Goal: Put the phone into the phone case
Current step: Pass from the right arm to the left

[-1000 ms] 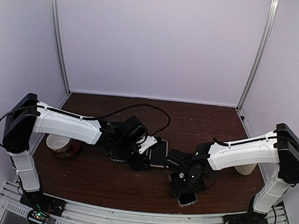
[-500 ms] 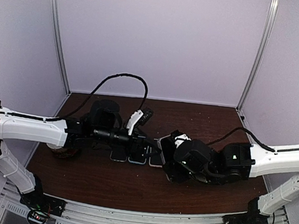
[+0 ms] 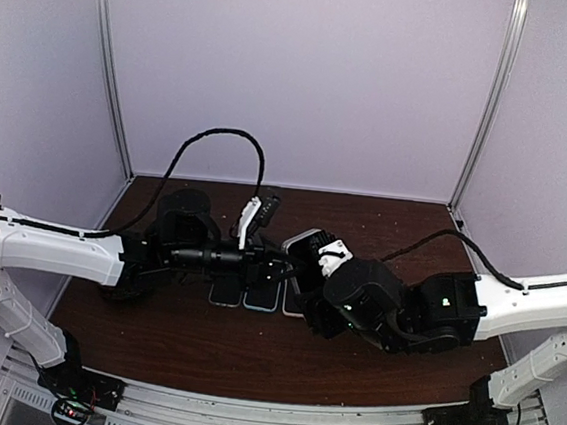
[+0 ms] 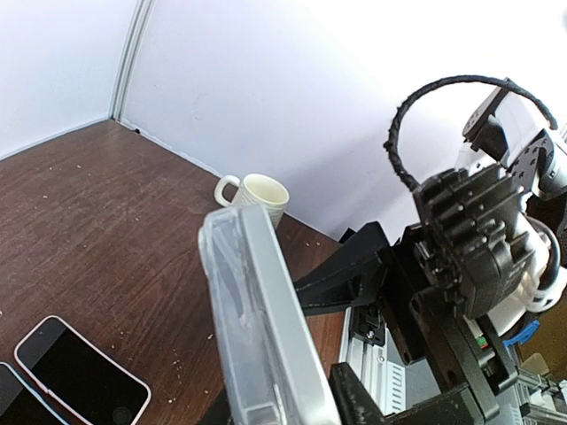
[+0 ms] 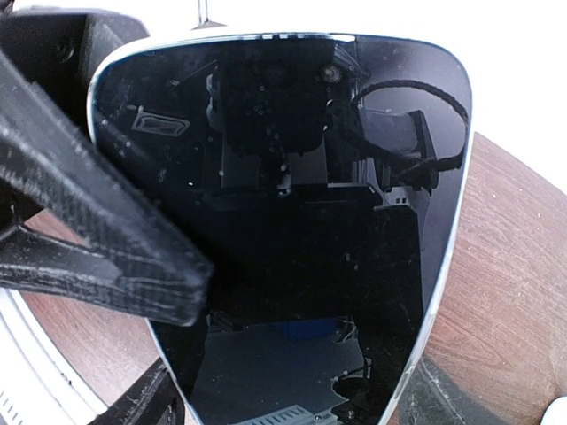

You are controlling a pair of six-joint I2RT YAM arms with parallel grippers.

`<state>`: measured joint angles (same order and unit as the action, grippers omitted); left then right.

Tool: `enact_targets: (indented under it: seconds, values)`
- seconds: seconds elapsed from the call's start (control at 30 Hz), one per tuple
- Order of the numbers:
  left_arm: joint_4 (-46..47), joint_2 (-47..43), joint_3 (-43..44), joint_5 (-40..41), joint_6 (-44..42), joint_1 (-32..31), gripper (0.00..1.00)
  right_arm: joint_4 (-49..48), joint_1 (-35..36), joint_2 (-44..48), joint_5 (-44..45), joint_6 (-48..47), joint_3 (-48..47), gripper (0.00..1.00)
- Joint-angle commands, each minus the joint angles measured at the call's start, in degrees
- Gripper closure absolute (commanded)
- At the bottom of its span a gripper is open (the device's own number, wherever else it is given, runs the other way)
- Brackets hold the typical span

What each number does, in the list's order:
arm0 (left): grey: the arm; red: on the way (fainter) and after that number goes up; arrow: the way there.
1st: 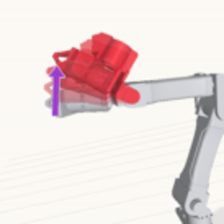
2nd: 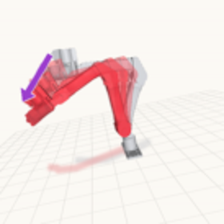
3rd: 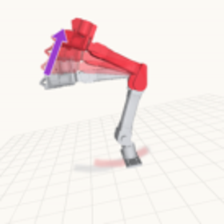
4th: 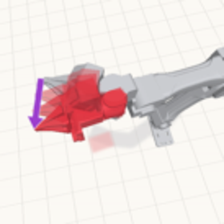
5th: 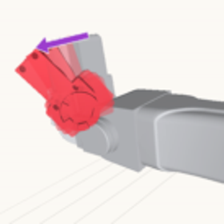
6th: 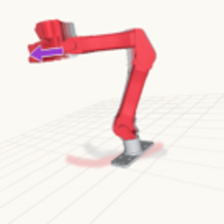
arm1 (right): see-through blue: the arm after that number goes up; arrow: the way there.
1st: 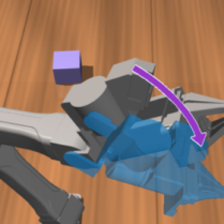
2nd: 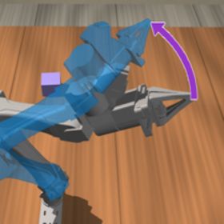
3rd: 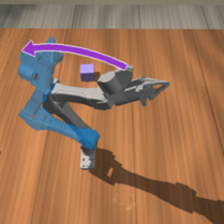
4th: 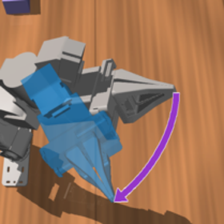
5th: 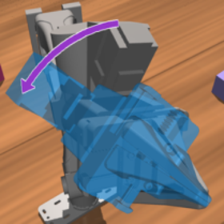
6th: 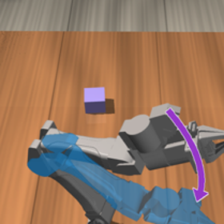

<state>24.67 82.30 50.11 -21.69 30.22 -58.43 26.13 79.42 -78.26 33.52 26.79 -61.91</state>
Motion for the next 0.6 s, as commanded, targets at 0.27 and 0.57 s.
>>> enact_targets:
  seconds: [0.27, 0.57]
  values:
    - [2.27, 0.8, -0.23, -2.79, -4.67, -1.15, 1.0, -4.18, 0.8, 2.28, 0.5, -1.95, -0.28, 0.59]
    - [-10.21, -3.31, -0.37, -2.46, -17.54, -1.24, 1.0, 4.37, -1.22, 10.41, -13.61, -7.37, 1.96, 0.0]
